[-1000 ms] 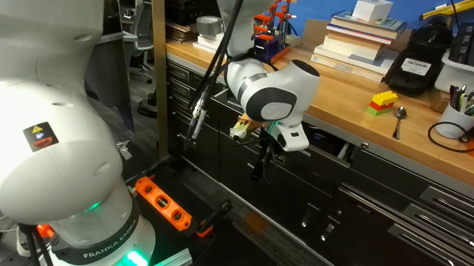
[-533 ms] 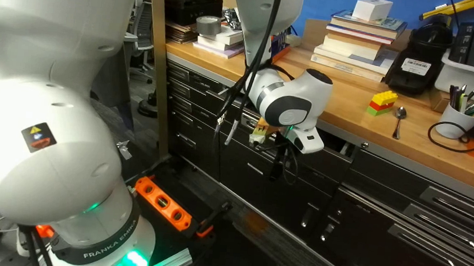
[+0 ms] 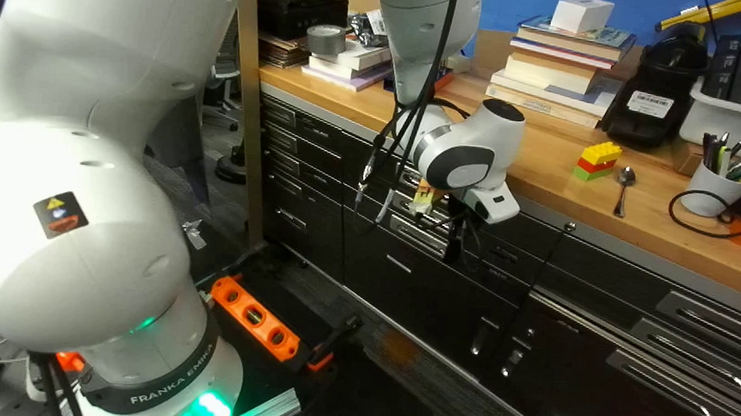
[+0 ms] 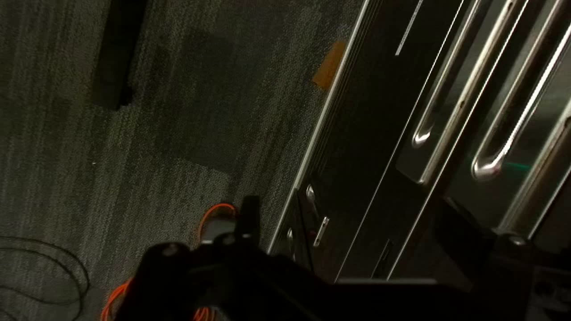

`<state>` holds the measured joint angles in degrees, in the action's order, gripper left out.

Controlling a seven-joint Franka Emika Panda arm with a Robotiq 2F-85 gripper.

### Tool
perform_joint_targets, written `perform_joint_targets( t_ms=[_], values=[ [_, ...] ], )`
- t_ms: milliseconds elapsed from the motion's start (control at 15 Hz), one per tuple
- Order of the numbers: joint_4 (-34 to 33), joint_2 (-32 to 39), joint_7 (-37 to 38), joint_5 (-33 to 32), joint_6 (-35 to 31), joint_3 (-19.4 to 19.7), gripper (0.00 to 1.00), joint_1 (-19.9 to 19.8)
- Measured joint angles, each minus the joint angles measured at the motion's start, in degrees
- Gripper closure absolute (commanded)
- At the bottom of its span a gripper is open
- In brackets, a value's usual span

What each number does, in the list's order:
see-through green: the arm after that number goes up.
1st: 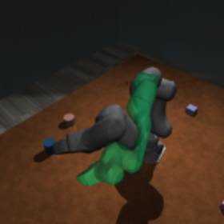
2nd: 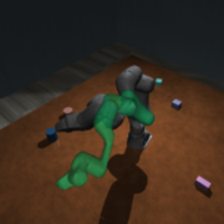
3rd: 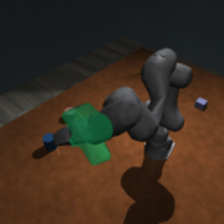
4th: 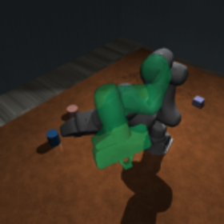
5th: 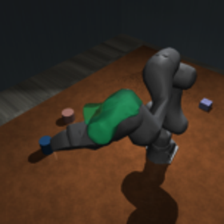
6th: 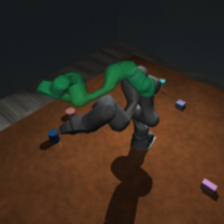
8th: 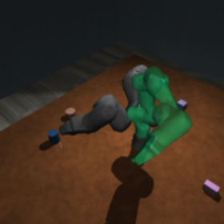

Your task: Pick up the black objects from the countertop, put them in the drawer and close the drawer.

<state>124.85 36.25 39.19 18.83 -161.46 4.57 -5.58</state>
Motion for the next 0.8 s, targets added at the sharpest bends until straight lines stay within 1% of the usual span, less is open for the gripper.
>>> perform_joint_targets(
  t_ms=[267, 400, 600, 800],
  values=[
    [-0.1, 0.2, -1.2, 0.0, -0.1, -0.2, 0.0, 0.3],
    [0.0, 0.0, -3.2, 0.0, 0.3, -0.4, 0.0, 0.5],
    [0.8, -2.3, -6.4, -0.1, 5.1, -0.5, 0.0, 1.2],
    [5.2, -8.5, -8.6, -0.5, 11.3, -0.4, 0.0, 2.6]
  ],
)
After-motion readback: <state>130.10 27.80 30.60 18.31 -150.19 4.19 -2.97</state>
